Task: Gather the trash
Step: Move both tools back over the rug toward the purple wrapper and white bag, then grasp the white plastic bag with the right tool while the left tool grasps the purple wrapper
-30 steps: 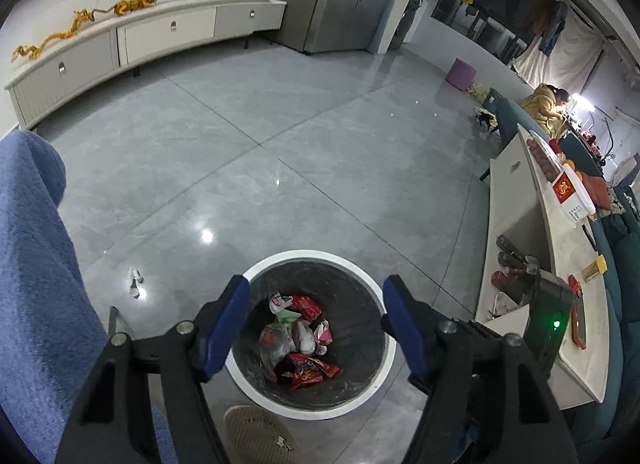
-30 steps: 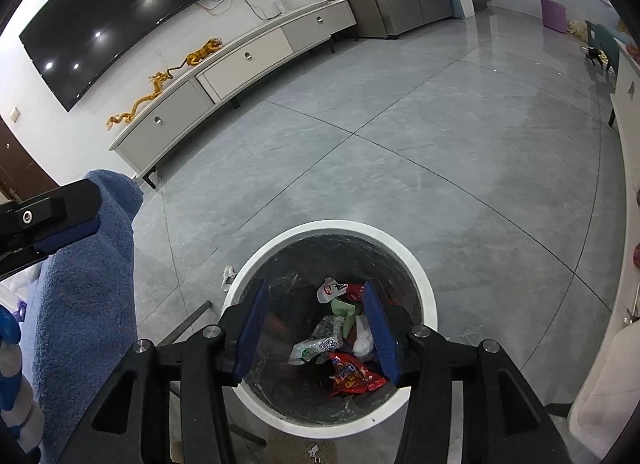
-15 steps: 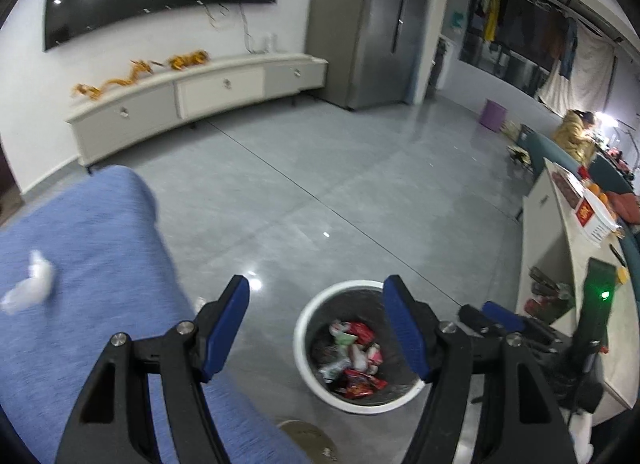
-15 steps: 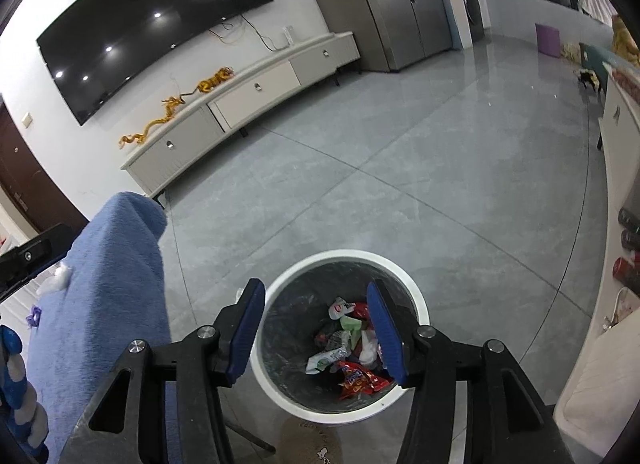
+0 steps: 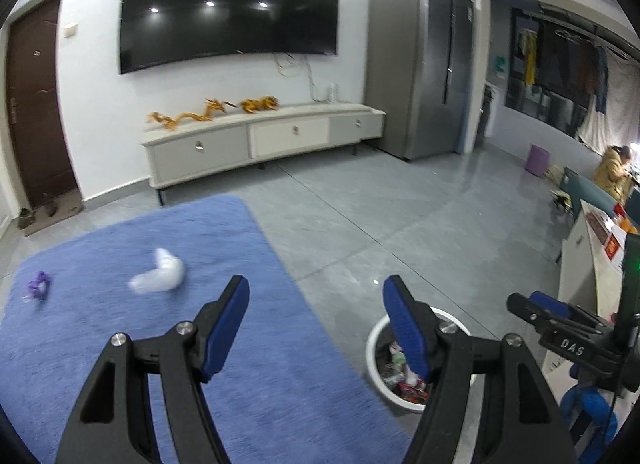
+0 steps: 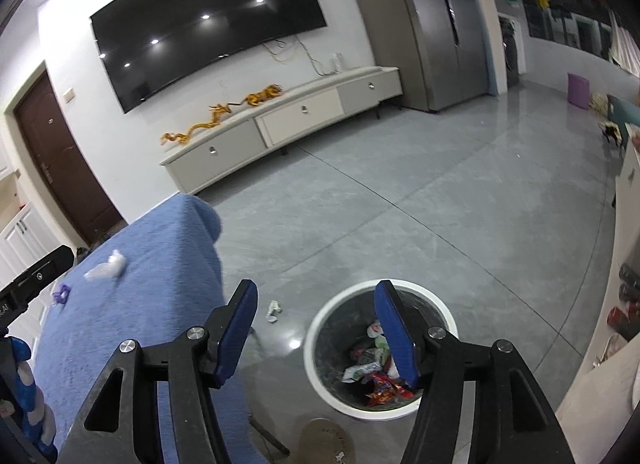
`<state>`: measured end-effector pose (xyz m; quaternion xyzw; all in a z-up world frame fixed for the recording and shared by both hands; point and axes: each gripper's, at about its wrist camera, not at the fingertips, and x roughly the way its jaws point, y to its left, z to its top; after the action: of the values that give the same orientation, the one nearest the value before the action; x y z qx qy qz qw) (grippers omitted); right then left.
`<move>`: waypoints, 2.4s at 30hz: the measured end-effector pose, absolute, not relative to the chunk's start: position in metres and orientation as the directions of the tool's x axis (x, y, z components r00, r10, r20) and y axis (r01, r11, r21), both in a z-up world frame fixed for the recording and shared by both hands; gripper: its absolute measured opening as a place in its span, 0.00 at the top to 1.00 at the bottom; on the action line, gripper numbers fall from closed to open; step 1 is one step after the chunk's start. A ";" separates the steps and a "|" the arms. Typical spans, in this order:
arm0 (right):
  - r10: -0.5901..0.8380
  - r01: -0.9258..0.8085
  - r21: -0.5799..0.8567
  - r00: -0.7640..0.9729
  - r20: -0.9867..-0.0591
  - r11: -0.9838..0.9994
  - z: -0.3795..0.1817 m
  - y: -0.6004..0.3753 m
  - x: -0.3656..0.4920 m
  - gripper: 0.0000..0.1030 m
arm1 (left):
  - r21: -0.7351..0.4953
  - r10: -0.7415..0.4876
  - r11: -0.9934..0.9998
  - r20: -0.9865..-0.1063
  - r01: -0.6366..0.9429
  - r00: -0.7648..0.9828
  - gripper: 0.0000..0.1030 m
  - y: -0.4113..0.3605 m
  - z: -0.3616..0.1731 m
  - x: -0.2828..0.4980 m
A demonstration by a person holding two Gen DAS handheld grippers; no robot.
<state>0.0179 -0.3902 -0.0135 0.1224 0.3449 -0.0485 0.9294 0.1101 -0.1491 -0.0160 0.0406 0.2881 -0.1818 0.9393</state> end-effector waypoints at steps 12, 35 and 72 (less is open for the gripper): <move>0.052 0.055 0.150 0.778 -0.626 0.987 0.009 -0.325 0.013 0.40 | -0.025 -0.205 0.975 -0.494 0.222 0.845 0.34 -0.070 -0.004 0.075; 0.112 -0.116 0.035 0.774 -0.623 0.993 0.028 -0.221 0.005 0.38 | -0.109 -0.101 0.992 -0.467 0.056 0.878 0.34 0.058 -0.007 0.029; 0.329 -0.412 0.089 0.559 -0.761 0.907 -0.089 -0.076 0.213 0.30 | 0.003 0.130 0.985 -0.672 -0.173 0.729 0.34 0.218 -0.113 0.262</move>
<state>0.2125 -0.0763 -0.0891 -0.0497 0.4200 0.2101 0.8815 0.2620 0.2181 -0.1129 -0.0301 0.3589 0.0815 0.9293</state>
